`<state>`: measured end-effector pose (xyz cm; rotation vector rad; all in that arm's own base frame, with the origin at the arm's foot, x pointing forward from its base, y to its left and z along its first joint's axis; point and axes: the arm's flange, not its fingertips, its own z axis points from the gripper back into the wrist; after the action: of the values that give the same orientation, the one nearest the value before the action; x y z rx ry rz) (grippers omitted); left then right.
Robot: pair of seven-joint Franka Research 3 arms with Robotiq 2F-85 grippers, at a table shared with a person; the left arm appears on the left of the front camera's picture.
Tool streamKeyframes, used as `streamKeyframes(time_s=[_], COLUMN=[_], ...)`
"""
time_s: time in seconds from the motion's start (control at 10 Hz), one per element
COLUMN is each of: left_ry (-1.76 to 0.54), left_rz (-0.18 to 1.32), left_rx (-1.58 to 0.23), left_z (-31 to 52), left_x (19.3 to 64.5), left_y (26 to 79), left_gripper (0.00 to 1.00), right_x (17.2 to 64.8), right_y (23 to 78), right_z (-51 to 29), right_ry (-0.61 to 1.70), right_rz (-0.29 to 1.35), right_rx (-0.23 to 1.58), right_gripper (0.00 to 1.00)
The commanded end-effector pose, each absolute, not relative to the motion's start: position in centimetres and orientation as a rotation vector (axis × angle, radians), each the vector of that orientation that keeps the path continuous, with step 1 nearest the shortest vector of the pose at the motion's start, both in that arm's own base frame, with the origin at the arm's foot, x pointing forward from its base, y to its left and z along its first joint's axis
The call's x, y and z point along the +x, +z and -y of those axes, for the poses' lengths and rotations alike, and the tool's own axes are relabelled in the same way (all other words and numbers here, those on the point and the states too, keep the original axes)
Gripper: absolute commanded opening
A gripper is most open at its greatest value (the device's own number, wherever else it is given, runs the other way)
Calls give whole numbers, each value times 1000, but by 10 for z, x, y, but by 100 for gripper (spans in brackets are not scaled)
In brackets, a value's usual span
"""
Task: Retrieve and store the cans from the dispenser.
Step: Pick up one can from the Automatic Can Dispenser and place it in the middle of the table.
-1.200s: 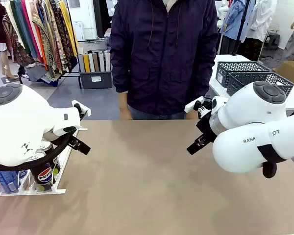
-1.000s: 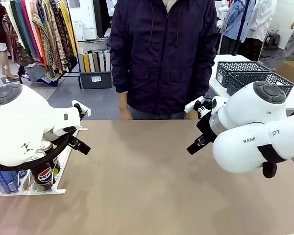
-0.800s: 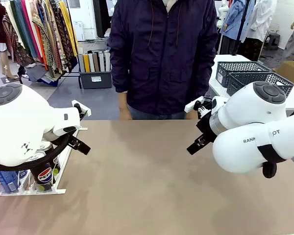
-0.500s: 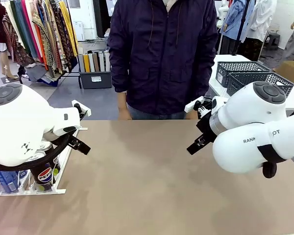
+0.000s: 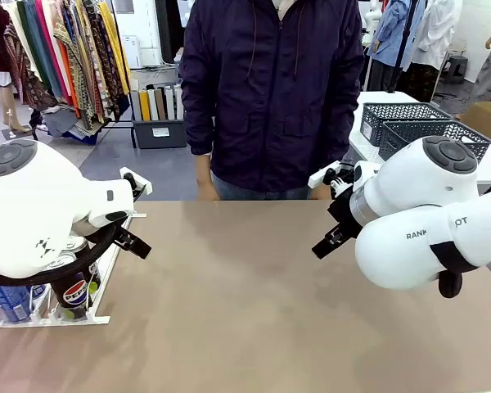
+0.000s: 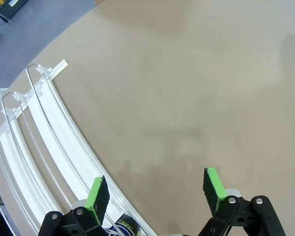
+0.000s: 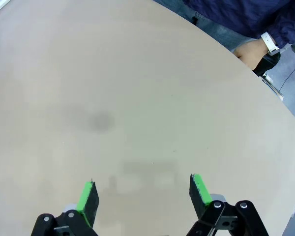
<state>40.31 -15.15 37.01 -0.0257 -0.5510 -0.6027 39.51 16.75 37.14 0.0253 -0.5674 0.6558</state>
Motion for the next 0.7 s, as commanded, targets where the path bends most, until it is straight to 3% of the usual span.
streamKeyframes(time_s=[0.0, 0.2, 0.3, 0.4, 0.5, 0.6], left_ry=[-603, -603, -603, -614, -450, -405], left_rz=[551, 551, 551, 412, 274, 245], left_rx=[-25, -25, -26, -149, -323, -457], left_z=[152, 152, 151, 154, 157, 155], left_x=[403, 403, 403, 396, 390, 384], left_y=[370, 370, 370, 386, 406, 426], left_gripper=[100, 100, 100, 100, 100, 100], right_x=[395, 395, 390, 386, 385, 386], right_y=[371, 371, 378, 383, 392, 403], right_z=[-167, -167, -163, -154, -143, -128], right_ry=[656, 656, 700, 693, 591, 448], right_rz=[568, 567, 488, 388, 295, 234], right_rx=[26, 25, 178, 258, 353, 456], right_gripper=[100, 100, 100, 100, 100, 100])
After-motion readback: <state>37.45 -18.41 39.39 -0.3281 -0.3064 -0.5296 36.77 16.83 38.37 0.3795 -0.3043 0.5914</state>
